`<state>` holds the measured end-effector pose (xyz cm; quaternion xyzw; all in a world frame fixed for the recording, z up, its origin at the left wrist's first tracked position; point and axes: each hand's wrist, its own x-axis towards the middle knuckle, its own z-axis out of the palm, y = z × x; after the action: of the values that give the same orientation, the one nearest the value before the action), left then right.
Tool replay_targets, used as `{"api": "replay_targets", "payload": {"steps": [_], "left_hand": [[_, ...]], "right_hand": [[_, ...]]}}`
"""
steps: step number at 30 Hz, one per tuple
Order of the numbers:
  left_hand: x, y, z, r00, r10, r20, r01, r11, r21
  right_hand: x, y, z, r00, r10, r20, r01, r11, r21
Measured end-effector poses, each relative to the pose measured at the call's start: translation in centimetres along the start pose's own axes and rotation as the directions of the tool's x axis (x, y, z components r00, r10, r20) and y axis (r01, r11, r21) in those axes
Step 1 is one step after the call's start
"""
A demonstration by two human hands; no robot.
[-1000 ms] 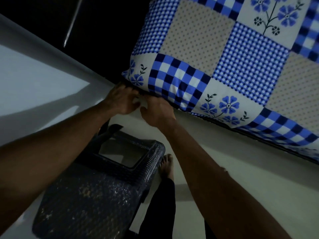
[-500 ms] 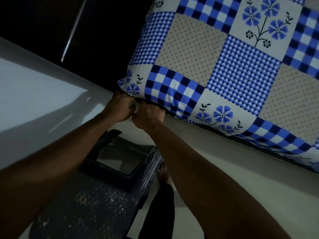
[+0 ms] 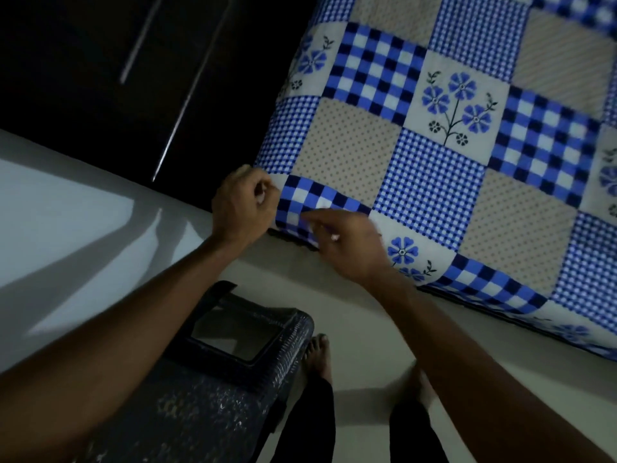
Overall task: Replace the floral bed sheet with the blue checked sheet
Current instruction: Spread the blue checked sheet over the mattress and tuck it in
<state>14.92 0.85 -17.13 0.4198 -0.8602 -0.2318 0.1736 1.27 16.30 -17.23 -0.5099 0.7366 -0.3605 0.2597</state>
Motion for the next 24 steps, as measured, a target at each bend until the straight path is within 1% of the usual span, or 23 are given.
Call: {"api": "replay_targets", "payload": {"steps": [2,4,5,6,8,9,10,11,13,14,16,17,18,20,21,22,24], "left_hand": [[2.2,1.3,1.0,0.99,0.139,0.018,-0.138,0.99,-0.016],[4.3,2.6,2.6,0.95,0.297,0.098,-0.299,0.954,0.005],[5.3,3.5,3.5,0.929,0.337,0.156,-0.347,0.937,0.042],[5.9,4.3,4.4,0.916,0.334,0.222,-0.362,0.927,0.096],[6.5,5.2,6.5,0.909,0.255,0.329,-0.338,0.914,0.225],[6.4,4.9,7.4,0.911,0.202,0.36,-0.315,0.905,0.287],[6.1,4.3,8.1,0.914,0.15,0.377,-0.286,0.897,0.337],[5.7,3.4,8.6,0.921,0.106,0.376,-0.256,0.89,0.376],[4.8,1.3,8.6,0.939,0.071,0.336,-0.214,0.886,0.411],[4.3,0.3,8.3,0.944,0.072,0.321,-0.204,0.894,0.4],[3.2,-1.4,7.7,0.954,0.069,0.292,-0.169,0.927,0.334],[2.8,-2.1,7.3,0.965,0.03,0.262,-0.107,0.952,0.288],[2.3,-2.7,7.0,0.971,-0.053,0.233,-0.004,0.971,0.239],[1.7,-3.3,6.4,0.943,-0.274,0.19,0.245,0.956,0.162],[1.6,-3.3,6.3,0.926,-0.339,0.168,0.319,0.938,0.138],[1.5,-3.1,6.1,0.925,-0.353,0.143,0.338,0.933,0.12],[1.8,-2.2,6.0,0.958,-0.274,0.084,0.266,0.96,0.089]], "right_hand": [[0.3,1.8,-3.8,0.971,0.051,-0.236,-0.067,0.996,-0.059],[1.4,4.7,-6.9,0.921,0.095,-0.377,-0.167,0.972,-0.164],[2.0,6.4,-8.0,0.9,0.128,-0.416,-0.241,0.942,-0.232],[2.4,8.1,-8.7,0.886,0.181,-0.426,-0.325,0.898,-0.295],[2.7,10.3,-8.7,0.861,0.343,-0.375,-0.483,0.782,-0.393],[2.7,10.7,-7.9,0.843,0.418,-0.338,-0.533,0.727,-0.433],[2.7,10.8,-6.8,0.836,0.452,-0.309,-0.548,0.689,-0.474],[2.7,10.3,-5.6,0.849,0.446,-0.284,-0.527,0.677,-0.513],[3.2,8.2,-3.0,0.911,0.366,-0.191,-0.406,0.71,-0.575],[3.3,7.0,-1.5,0.942,0.312,-0.125,-0.323,0.74,-0.59],[3.2,4.9,1.5,0.977,0.214,-0.012,-0.179,0.782,-0.598],[3.2,4.0,2.8,0.983,0.184,0.022,-0.136,0.794,-0.592],[3.2,3.4,3.7,0.984,0.173,0.042,-0.117,0.806,-0.58],[3.5,2.8,4.6,0.984,0.166,0.063,-0.104,0.83,-0.548],[3.7,2.8,4.4,0.985,0.155,0.076,-0.094,0.851,-0.517],[4.0,2.9,3.8,0.988,0.13,0.087,-0.075,0.879,-0.471],[4.5,3.8,1.5,0.995,0.073,0.062,-0.045,0.928,-0.371]]}}
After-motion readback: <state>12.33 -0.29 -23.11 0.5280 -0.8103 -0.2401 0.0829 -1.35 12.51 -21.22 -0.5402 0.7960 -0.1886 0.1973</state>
